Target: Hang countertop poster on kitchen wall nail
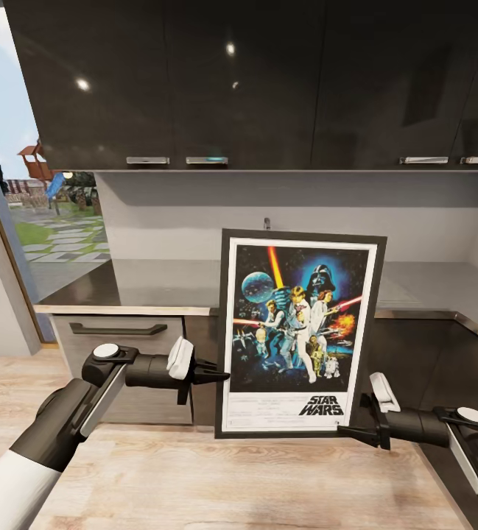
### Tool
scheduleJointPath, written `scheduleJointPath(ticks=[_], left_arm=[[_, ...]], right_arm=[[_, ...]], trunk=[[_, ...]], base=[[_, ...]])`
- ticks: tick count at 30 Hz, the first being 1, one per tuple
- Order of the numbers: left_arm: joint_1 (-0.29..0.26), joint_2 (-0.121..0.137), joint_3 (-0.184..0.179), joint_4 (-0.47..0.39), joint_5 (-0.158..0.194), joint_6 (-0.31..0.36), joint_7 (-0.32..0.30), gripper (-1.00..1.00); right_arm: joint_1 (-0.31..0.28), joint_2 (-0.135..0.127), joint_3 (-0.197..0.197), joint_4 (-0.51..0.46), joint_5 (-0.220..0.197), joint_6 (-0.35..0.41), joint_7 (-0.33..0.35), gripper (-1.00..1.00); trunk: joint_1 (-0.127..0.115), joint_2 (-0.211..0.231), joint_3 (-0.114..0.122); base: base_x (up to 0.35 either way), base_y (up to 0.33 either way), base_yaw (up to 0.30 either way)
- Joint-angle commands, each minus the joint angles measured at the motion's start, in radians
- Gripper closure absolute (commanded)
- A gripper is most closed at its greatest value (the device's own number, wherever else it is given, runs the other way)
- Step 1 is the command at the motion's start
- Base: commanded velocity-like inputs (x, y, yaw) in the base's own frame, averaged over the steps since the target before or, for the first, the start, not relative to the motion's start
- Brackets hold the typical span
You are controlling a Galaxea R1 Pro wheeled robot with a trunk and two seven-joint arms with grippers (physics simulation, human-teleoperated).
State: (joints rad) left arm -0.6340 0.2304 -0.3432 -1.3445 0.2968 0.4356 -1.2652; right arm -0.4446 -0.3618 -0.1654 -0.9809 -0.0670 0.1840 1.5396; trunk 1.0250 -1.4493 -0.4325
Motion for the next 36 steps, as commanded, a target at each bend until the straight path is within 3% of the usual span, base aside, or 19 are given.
scheduleJointPath(ticks=[1, 11, 12, 28, 32, 36], left_arm=[[-0.001, 0.001, -0.002, 0.0, 0.006, 0.009, 0.001, 1.0], [0.027, 0.047, -0.001, 0.017, 0.01, -0.001, -0.003, 1.0], [0.029, 0.058, -0.001, 0.016, 0.011, -0.002, -0.003, 1.0], [0.031, 0.069, 0.0, 0.013, 0.012, -0.006, -0.005, 1.0], [0.031, 0.069, 0.0, 0.002, 0.012, -0.006, -0.005, 1.0], [0.031, 0.069, 0.001, -0.013, 0.012, -0.006, -0.006, 1.0]], right_arm=[[-0.001, 0.0, 0.0, 0.0, -0.002, 0.011, 0.004, -1.0], [-0.013, 0.003, 0.0, 0.005, -0.045, -0.032, 0.007, -1.0], [-0.013, 0.003, 0.001, 0.005, -0.094, -0.044, 0.007, -1.0], [-0.014, 0.003, 0.007, 0.001, -0.095, -0.048, 0.013, -1.0], [-0.014, 0.002, 0.048, 0.003, -0.092, -0.048, 0.012, -1.0], [-0.014, 0.002, 0.059, 0.004, -0.092, -0.048, 0.013, -1.0]], trunk=[[0.0, -0.001, -0.001], [0.0, -0.001, -0.001], [0.0, -0.001, -0.001], [0.0, -0.001, -0.001], [0.0, -0.001, -0.001], [0.0, -0.001, -0.001]], base=[[0.0, 0.0, 0.0], [0.0, 0.0, 0.0], [0.0, 0.0, 0.0], [0.0, 0.0, 0.0], [0.0, 0.0, 0.0], [0.0, 0.0, 0.0]])
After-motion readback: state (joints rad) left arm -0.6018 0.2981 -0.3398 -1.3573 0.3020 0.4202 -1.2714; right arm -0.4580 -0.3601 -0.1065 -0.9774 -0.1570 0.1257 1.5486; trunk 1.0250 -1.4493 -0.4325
